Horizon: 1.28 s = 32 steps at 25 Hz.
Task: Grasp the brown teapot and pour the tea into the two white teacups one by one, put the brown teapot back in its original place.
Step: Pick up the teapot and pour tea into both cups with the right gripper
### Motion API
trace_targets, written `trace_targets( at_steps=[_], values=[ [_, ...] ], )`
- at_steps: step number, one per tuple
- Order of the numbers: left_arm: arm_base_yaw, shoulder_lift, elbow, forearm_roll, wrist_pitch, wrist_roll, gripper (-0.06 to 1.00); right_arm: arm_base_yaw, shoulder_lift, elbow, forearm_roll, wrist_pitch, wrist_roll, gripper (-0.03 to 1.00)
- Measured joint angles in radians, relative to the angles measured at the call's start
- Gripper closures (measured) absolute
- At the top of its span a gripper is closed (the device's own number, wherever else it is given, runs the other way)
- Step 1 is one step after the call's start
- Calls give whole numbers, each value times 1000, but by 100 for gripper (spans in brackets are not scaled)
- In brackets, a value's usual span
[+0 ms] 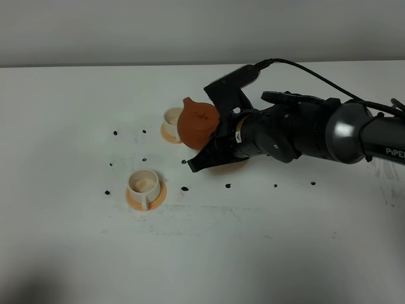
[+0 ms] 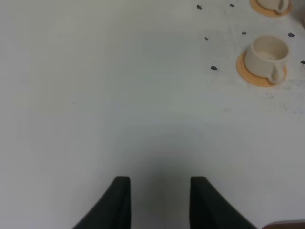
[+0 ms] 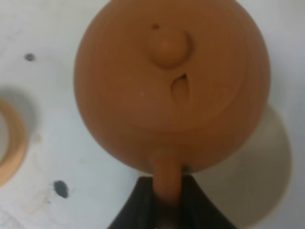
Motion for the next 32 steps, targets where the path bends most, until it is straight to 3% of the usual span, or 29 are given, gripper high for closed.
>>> trace_targets(
  at_steps=[8, 19, 32],
  values=[
    [0, 0, 0, 0, 0, 0, 66, 8, 0, -89, -4, 44, -64, 88],
    [0, 0, 0, 0, 0, 0, 66, -11, 0, -141, -185, 98, -79, 88],
    [0, 0, 0, 0, 0, 0, 66, -11, 62, -141, -261, 91, -82, 88]
  ],
)
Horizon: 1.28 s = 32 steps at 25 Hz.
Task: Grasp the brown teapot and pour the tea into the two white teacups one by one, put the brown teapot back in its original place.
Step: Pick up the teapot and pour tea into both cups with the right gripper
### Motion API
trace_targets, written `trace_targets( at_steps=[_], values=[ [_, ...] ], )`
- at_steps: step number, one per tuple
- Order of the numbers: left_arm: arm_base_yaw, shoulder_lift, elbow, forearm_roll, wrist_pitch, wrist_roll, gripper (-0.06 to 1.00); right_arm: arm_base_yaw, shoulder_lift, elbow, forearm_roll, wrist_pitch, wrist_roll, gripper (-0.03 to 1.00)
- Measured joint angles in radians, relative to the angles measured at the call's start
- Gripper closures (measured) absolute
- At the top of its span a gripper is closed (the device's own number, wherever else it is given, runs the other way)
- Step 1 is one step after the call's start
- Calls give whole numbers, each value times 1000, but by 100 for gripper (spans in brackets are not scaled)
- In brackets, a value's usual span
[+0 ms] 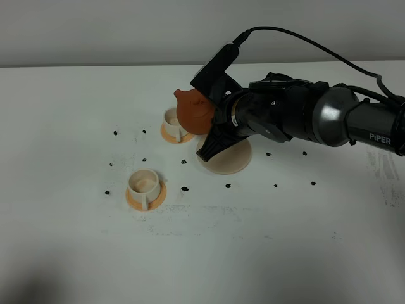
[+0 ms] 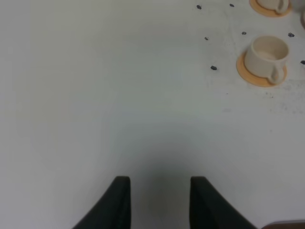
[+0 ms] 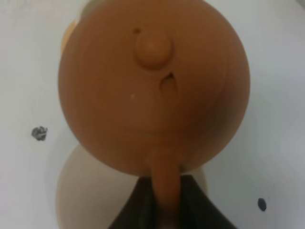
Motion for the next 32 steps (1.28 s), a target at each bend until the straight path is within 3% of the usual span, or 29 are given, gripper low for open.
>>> trace_targets(
  at_steps=[10, 18, 32],
  values=[
    [0, 0, 0, 0, 0, 0, 66, 0, 5, 0, -113, -8, 0, 88],
    [0, 0, 0, 0, 0, 0, 66, 0, 17, 0, -160, -45, -10, 88],
    [0, 0, 0, 0, 0, 0, 66, -30, 35, 0, -234, -29, -12, 88]
  ],
)
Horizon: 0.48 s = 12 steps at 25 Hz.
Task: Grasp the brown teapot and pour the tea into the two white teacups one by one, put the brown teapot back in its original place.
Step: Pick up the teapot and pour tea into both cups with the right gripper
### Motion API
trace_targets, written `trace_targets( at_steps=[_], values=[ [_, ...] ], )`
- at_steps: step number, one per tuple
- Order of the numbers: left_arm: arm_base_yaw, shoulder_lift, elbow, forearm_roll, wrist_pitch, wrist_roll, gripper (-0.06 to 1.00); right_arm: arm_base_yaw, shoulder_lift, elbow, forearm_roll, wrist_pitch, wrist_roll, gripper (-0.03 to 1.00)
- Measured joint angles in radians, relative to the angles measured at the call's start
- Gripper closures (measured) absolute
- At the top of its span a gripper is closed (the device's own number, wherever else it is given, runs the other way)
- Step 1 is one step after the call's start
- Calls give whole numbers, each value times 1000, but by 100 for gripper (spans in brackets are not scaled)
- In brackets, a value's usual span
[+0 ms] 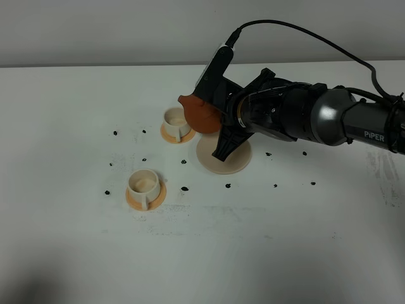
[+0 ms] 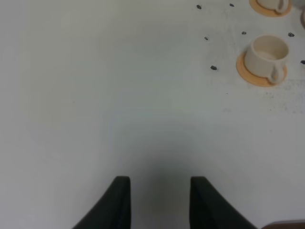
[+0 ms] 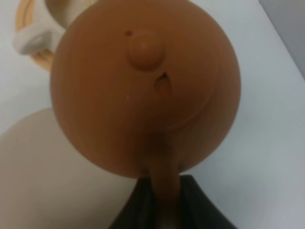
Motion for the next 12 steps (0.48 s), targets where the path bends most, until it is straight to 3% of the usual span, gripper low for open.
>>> trace_targets(
  at_steps=[12],
  values=[
    [0, 0, 0, 0, 0, 0, 66, -6, 41, 0, -82, 0, -1, 88]
  ],
)
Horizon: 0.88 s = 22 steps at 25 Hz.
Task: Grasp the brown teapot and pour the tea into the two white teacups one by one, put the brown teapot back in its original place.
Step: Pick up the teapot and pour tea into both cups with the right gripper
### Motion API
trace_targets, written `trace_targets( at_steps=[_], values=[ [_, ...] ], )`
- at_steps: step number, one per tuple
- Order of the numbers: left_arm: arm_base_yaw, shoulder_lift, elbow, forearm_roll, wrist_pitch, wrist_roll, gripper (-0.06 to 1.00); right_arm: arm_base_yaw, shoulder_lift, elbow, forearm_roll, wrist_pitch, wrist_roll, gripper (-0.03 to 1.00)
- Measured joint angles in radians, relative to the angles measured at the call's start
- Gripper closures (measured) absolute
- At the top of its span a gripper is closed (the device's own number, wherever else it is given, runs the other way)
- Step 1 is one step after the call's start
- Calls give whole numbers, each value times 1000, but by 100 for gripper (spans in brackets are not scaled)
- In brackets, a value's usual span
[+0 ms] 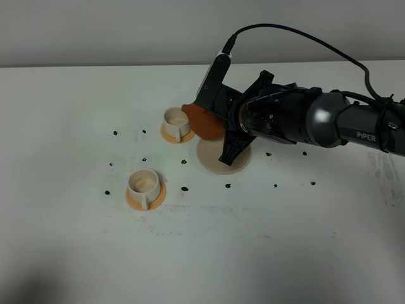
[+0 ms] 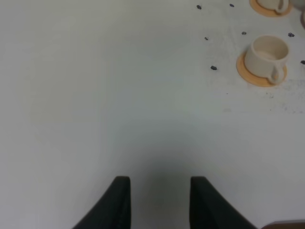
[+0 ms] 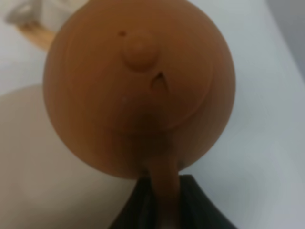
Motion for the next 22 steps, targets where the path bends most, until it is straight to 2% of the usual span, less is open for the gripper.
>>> trace_targets(
  at_steps=[22],
  values=[
    [0, 0, 0, 0, 0, 0, 66, 0, 11, -29, -125, -2, 2, 88]
  ],
)
